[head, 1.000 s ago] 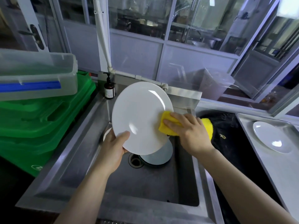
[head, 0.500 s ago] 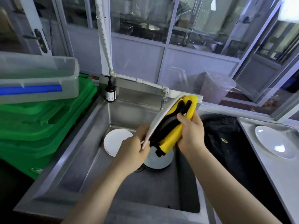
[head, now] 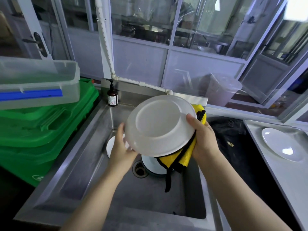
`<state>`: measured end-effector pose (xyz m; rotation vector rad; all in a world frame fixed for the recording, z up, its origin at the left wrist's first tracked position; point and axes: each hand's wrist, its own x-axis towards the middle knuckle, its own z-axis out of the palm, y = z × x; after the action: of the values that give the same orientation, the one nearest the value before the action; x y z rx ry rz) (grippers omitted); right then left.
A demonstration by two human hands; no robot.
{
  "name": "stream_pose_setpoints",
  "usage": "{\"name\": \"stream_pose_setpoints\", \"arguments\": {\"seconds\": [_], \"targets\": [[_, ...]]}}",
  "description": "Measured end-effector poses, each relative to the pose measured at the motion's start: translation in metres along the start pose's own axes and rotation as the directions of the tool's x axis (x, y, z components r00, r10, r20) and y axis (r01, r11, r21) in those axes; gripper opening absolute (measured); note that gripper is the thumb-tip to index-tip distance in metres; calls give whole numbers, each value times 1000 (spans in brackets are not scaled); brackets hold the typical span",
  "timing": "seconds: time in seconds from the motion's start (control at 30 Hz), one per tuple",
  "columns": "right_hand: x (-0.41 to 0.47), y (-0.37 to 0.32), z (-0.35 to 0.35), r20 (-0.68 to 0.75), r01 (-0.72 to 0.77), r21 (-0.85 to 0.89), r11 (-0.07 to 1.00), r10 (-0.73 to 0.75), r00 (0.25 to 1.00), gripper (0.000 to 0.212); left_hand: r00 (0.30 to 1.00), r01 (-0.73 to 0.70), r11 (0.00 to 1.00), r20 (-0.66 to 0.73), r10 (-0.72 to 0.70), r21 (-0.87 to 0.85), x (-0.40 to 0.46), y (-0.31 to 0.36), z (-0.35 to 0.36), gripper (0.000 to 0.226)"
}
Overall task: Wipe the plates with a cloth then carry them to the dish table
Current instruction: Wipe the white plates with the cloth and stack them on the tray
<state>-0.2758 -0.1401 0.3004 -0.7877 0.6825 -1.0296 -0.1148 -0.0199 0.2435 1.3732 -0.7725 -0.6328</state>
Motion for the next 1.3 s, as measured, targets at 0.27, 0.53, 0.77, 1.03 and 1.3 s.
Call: {"name": "stream_pose_setpoints", "arguments": {"seconds": [0.27, 0.53, 0.77, 1.03, 1.3], "targets": [[-2, -4, -6, 44, -114, -99, 988, 119, 992, 63, 872, 485, 524, 337, -356, -700, 0, -2, -18, 35], [4, -3, -13, 10, 264, -598, 757, -323, 947, 9, 968, 239, 732, 217, -128, -638, -2, 8, -23, 36], [-16, 25, 4, 527, 585, -811, 15, -418, 740, 47, 996, 88, 774, 45, -77, -627, 1, 21, -4, 32], [-53, 48, 36, 748, 773, -635, 16, -238, 619, 47, 996, -45, 833, -91, -6, -551, 0, 17, 14, 27], [-18, 34, 12, 238, 369, -864, 342, -368, 899, 27, 1000, -5, 873, -1, 5, -488, -7, 5, 1, 23]]}}
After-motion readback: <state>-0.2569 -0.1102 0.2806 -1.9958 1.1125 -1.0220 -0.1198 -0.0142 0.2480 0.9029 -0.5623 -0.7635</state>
